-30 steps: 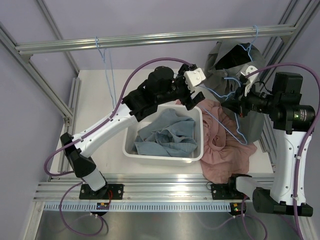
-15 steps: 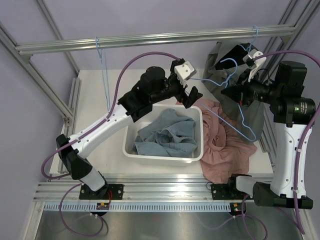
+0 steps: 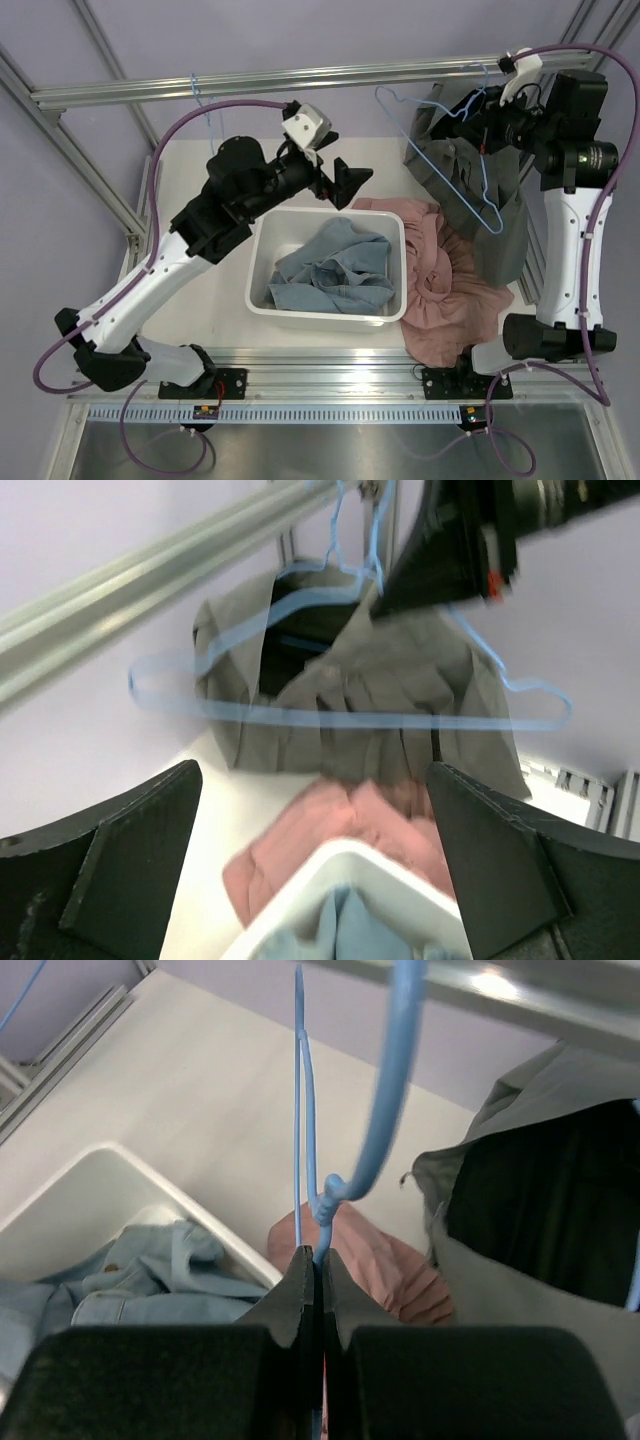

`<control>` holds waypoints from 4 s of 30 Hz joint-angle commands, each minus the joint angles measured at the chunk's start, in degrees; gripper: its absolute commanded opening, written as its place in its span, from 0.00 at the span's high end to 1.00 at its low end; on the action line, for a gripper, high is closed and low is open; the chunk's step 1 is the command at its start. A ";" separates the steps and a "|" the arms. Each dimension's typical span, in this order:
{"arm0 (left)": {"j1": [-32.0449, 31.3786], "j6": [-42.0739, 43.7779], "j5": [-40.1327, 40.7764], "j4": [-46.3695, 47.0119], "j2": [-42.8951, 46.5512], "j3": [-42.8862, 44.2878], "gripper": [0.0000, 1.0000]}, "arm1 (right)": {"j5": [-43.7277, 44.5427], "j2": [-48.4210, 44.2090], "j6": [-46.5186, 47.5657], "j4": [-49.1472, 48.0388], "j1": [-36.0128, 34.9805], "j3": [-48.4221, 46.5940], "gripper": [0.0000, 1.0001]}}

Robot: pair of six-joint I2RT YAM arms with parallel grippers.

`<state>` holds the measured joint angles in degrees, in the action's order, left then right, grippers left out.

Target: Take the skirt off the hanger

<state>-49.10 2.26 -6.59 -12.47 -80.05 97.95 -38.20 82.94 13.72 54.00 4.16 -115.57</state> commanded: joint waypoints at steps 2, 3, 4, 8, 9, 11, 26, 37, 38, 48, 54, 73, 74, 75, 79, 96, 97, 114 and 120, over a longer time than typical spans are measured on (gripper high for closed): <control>0.06 -3.22 5.27 0.95 10.58 -10.64 0.01 | 4.88 4.68 -4.57 -4.95 -0.56 -8.42 1.00; 0.06 -4.97 6.23 1.30 12.27 -12.59 0.01 | 5.49 5.56 -5.01 -4.78 -0.73 -9.49 1.00; 0.06 -5.68 6.33 1.74 13.77 -14.44 0.01 | 5.85 7.66 -5.45 -4.52 -0.91 -10.72 1.00; -0.03 -9.37 8.96 1.49 20.19 -22.09 0.01 | 8.83 12.07 -6.42 -3.46 -2.22 -15.73 1.00; -0.12 -10.43 9.57 1.40 21.94 -24.28 0.01 | 9.45 12.60 -6.33 -3.55 -2.75 -15.83 1.00; -0.03 -11.14 9.67 0.35 23.27 -25.87 0.01 | 11.37 13.57 -5.81 -3.46 -5.12 -15.48 1.00; -0.47 -14.04 8.61 -0.19 24.33 -30.36 0.01 | 14.03 11.37 -1.32 -2.76 -11.37 -9.06 0.68; -0.56 -14.65 7.64 -1.50 24.15 -31.24 0.01 | 5.26 -1.09 7.02 3.82 -6.12 -7.75 0.13; -0.64 -15.00 7.56 -1.68 24.24 -31.42 0.01 | 4.02 -2.33 10.07 4.79 -5.05 -6.87 0.12; -1.79 -17.12 6.94 -2.91 24.42 -33.18 0.01 | 1.10 -18.41 29.52 22.37 1.11 18.43 0.11; -2.49 -17.12 6.94 -3.26 24.50 -33.09 0.01 | 7.16 -18.70 17.60 13.63 1.02 37.77 0.13; -5.47 -19.58 8.79 -3.26 25.65 -34.94 0.01 | 29.41 -3.93 -8.00 -15.58 -7.15 55.63 0.17; -5.74 -19.49 8.96 -3.35 25.56 -34.85 0.01 | 29.06 -2.79 -8.18 -15.85 -7.15 55.37 0.24; -5.92 -19.40 9.14 -3.44 25.56 -34.85 0.01 | 28.88 -0.34 -8.53 -15.94 -7.15 54.75 0.27; -6.62 -19.40 9.58 -3.44 25.73 -35.02 0.01 | 27.04 2.76 -8.18 -16.55 -7.24 54.66 0.44; -11.54 -10.71 3.78 1.57 21.08 -31.51 0.01 | 16.67 -32.64 12.11 -2.50 -4.69 54.85 1.00; -12.50 -8.52 3.26 1.66 20.47 -30.81 0.01 | 15.97 -34.66 13.52 -2.15 -4.60 53.88 1.00; -19.72 8.81 -0.61 1.66 -2.73 3.63 0.01 | -8.11 -26.61 -1.05 -10.57 -4.60 5.98 1.00; -19.72 3.01 -8.08 5.79 -8.63 10.59 0.01 | -15.06 -20.45 -13.34 -22.15 -4.60 -0.62 1.00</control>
<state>-68.62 7.35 -9.43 -11.35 -87.70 104.97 -47.70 60.05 9.02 42.48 -0.62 -113.73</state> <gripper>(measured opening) 0.985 0.011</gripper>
